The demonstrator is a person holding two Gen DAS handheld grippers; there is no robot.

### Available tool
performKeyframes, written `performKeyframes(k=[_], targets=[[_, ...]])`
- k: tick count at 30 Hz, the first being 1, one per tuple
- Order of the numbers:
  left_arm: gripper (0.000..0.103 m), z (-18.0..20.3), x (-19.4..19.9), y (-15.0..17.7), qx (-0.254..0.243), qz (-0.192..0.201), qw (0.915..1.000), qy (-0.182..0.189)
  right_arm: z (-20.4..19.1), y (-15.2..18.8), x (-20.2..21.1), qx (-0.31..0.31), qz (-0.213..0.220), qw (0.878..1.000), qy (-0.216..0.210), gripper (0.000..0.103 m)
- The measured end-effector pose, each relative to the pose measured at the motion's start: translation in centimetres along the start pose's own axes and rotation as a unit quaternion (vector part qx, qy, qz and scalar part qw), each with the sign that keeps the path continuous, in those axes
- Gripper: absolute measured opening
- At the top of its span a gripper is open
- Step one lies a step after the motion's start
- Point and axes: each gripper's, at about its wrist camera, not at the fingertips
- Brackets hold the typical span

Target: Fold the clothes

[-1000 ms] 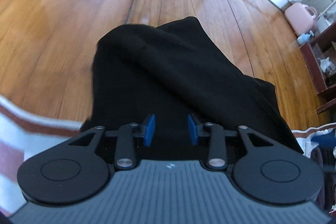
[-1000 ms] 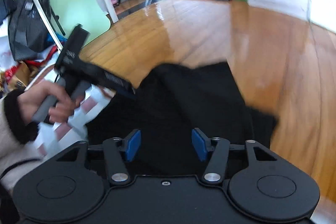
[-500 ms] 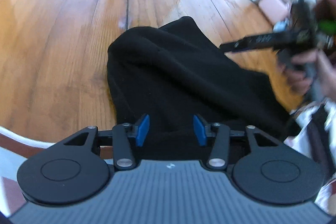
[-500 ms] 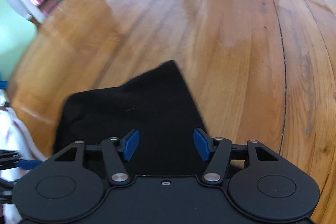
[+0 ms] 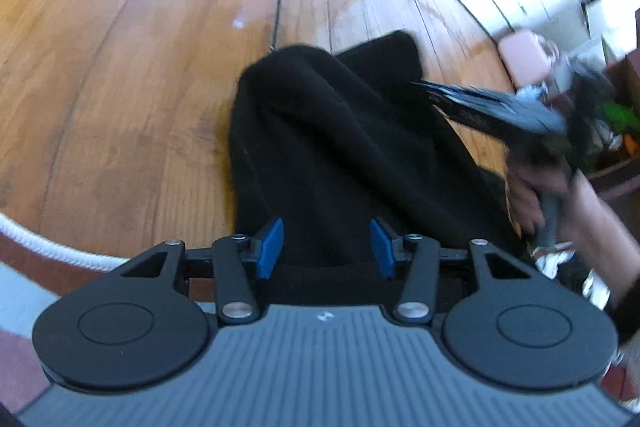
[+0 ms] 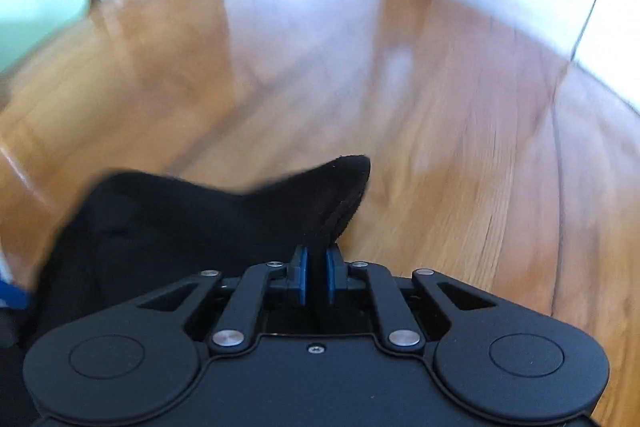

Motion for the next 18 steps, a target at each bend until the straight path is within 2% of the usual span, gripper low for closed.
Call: performKeyframes(k=[3,6,9,12,14,15,17,18], targets=[[0.047,-0.7,1.6,0.0,0.034,0.021,0.9991,0.018,-3.8,1.5,6.0,-0.004,0.063,0.998,-0.03,0.011],[0.047,-0.6,3.4,0.3,0.048,0.044,0.9977,0.019,-9.0,5.2,11.4,0.024,0.094,0.993,-0.06,0.011],[0.047,0.2,5.0,1.4,0.045,0.049,0.9977,0.014,-13.0,10.4,14.2,0.039,0.07,0.991,-0.106,0.01],[0.048,1.1,5.9,3.0,0.057,0.034,0.9974,0.026,-15.3,15.3,14.4,0.061,0.006,0.989,-0.132,0.009],[0.052,1.9,6.2,4.3,0.054,0.015,0.9982,0.021,-15.6,16.9,14.7,0.035,-0.027,0.99,-0.137,0.011],[0.053,2.3,6.4,5.0,0.053,0.005,0.9984,0.018,-15.5,17.4,15.1,0.01,-0.031,0.99,-0.141,0.015],[0.054,2.8,6.6,6.6,0.047,-0.003,0.9987,-0.022,-14.9,17.5,17.2,-0.066,0.002,0.984,-0.164,0.018],[0.054,3.2,6.9,7.4,0.039,-0.001,0.9983,-0.043,-14.6,17.6,18.5,-0.096,0.02,0.98,-0.172,0.024]])
Point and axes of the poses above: each gripper's, at about its wrist camera, not at the fingertips, and x roughly against the way its jaws point, z to its right, y to its underside, and after that the axes turned 8 degrees about -y, right-handed
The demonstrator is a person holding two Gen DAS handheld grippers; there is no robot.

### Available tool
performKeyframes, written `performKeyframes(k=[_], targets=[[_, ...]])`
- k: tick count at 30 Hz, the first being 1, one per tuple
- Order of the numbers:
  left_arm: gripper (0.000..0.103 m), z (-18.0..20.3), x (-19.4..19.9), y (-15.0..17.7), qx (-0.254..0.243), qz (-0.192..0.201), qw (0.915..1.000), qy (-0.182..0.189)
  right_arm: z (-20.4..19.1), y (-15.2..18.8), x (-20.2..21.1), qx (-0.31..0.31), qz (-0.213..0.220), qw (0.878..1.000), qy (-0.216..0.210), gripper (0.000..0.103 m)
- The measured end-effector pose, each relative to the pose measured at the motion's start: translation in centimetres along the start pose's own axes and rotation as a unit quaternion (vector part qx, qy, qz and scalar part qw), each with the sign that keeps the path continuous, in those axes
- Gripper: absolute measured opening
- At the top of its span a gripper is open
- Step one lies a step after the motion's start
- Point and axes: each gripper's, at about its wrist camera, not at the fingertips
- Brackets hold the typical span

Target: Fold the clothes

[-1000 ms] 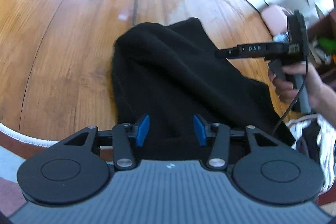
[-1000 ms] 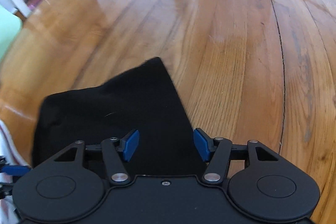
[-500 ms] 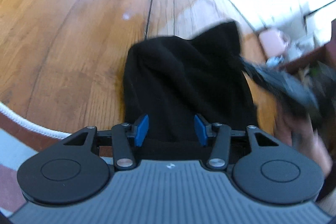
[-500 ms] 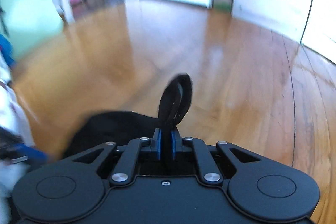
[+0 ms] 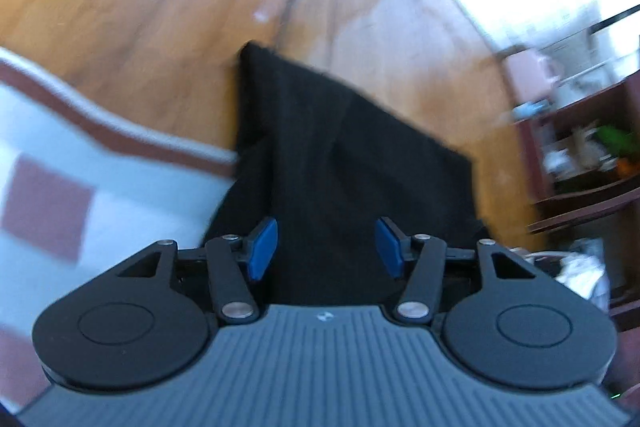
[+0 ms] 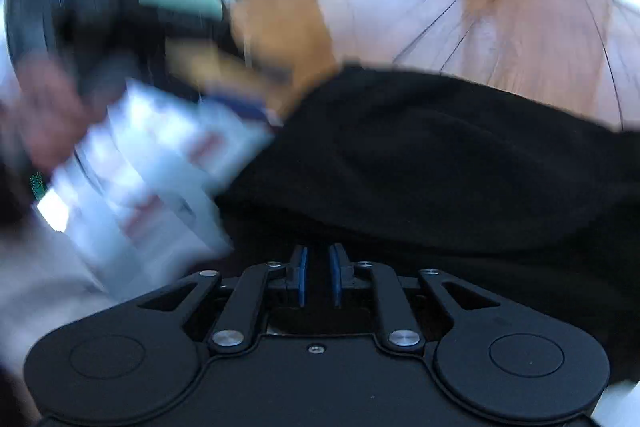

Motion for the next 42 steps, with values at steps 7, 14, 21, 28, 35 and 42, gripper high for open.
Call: performKeyframes(k=[7,14,21,28,35,42], targets=[[0.062,-0.3,-0.9,1.8,0.025,-0.034,0.9985,-0.034,3.5,1.0,8.3,-0.029,0.068,0.986,0.149,0.046],[0.062,1.2,-2.5,2.3,0.004,-0.05,0.9972,-0.056,10.9,4.6,15.1,-0.296,0.187,0.928,0.128,0.048],[0.057,2.6,-3.1,2.2,-0.025,-0.031,0.998,-0.049,14.5,5.5,13.4,-0.521,0.174,0.836,-0.007,0.066],[0.059,3.2,-4.0,2.6,-0.056,-0.051,0.9943,-0.075,18.1,4.3,13.0,-0.594,0.187,0.782,-0.001,0.071],[0.065,1.6,-5.5,2.7,0.037,-0.07,0.9968,-0.006,21.3,5.4,11.7,-0.654,0.195,0.731,0.011,0.074],[0.006,3.6,-3.2,2.8,-0.032,-0.017,0.9987,-0.036,22.7,5.5,10.3,-0.676,0.184,0.712,0.034,0.074]])
Point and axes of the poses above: each gripper's, at about its wrist camera, not at the fingertips, and x roughly against the way its jaws point, z to its right, y to its underside, and after that the axes turned 8 degrees about -y, right-handed
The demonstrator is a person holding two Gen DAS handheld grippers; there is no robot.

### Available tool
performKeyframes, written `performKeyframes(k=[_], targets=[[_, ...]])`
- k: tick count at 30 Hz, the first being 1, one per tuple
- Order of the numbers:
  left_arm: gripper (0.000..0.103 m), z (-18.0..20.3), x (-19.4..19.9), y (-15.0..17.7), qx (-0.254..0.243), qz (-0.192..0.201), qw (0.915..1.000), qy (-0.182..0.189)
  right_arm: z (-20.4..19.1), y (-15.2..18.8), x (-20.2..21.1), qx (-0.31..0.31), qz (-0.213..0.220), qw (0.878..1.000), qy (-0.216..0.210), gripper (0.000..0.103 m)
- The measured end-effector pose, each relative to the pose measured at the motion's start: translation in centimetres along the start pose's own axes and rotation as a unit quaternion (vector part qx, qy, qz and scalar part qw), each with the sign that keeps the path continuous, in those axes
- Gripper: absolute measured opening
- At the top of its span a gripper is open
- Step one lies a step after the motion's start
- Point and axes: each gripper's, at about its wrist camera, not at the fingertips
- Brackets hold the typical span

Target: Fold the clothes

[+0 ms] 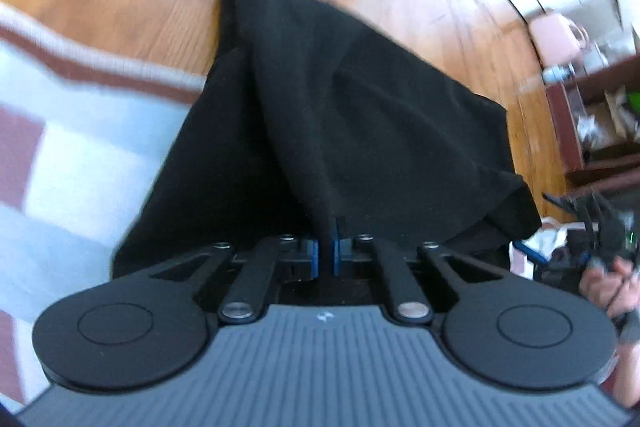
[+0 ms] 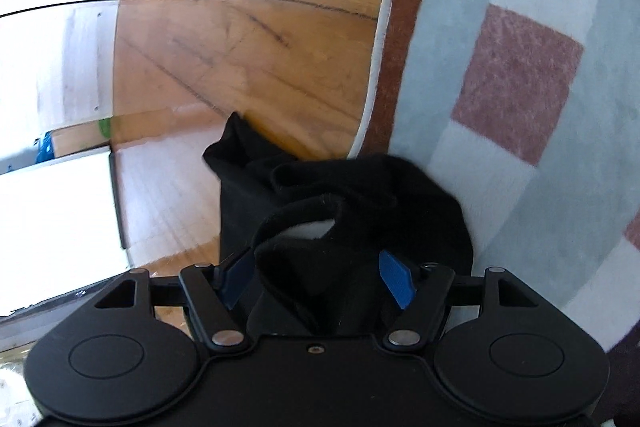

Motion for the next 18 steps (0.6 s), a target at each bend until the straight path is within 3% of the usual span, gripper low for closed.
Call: performKeyframes(k=[2,3,5,6,8,9,10,11,13,15,17,18], targets=[[0.006,1.1,2.3,-0.2,-0.041,0.042,0.998,-0.026,0.3,-0.4,-0.1,-0.006,0.01,1.0,0.005,0.074],[0.005,0.6,3.7,-0.4,-0.023,0.058,0.998,-0.006,0.4,-0.5,-0.2,-0.008,0.01,1.0,0.003,0.074],[0.005,-2.3,5.7,-0.7,0.068,0.059,0.9912,0.096,0.3,-0.3,-0.1,0.01,0.004,1.0,0.0,0.073],[0.005,-3.2,5.9,-0.5,0.082,0.054,0.9889,0.111,0.1,0.0,-0.1,0.031,0.003,1.0,0.0,0.069],[0.005,-3.2,5.0,0.2,0.05,0.031,0.9973,0.044,-0.4,0.5,-0.1,0.081,0.0,0.997,0.005,0.037],[0.005,-3.0,3.9,0.8,0.037,0.013,0.9992,0.005,-0.7,0.7,-0.1,0.108,0.002,0.994,0.011,0.027],[0.005,-3.3,2.9,1.1,0.042,-0.008,0.9991,0.001,-1.0,1.0,0.0,0.134,0.012,0.991,0.022,0.013],[0.005,-3.5,1.9,1.4,0.048,-0.029,0.9984,-0.002,-1.3,1.3,0.2,0.162,0.027,0.986,0.032,0.013],[0.005,-3.8,2.1,0.9,0.059,-0.024,0.998,0.008,-1.9,2.2,0.8,0.216,0.046,0.975,0.033,0.012],[0.005,-3.3,3.6,0.4,0.043,0.007,0.999,0.005,-2.8,4.0,2.6,0.276,0.057,0.96,-0.006,0.011],[0.005,-3.0,5.2,0.5,0.033,0.033,0.9988,0.015,-4.1,6.6,5.1,0.355,0.084,0.929,-0.061,0.011],[0.005,-3.0,5.6,0.7,0.032,0.038,0.9985,0.021,-4.5,8.0,6.3,0.406,0.095,0.906,-0.074,0.011]])
Point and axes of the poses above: each gripper's, at about its wrist camera, not at the fingertips, and x roughly against the way its jaws point, z to its right, y to its underside, and after that the axes turned 8 degrees about -y, right-handed
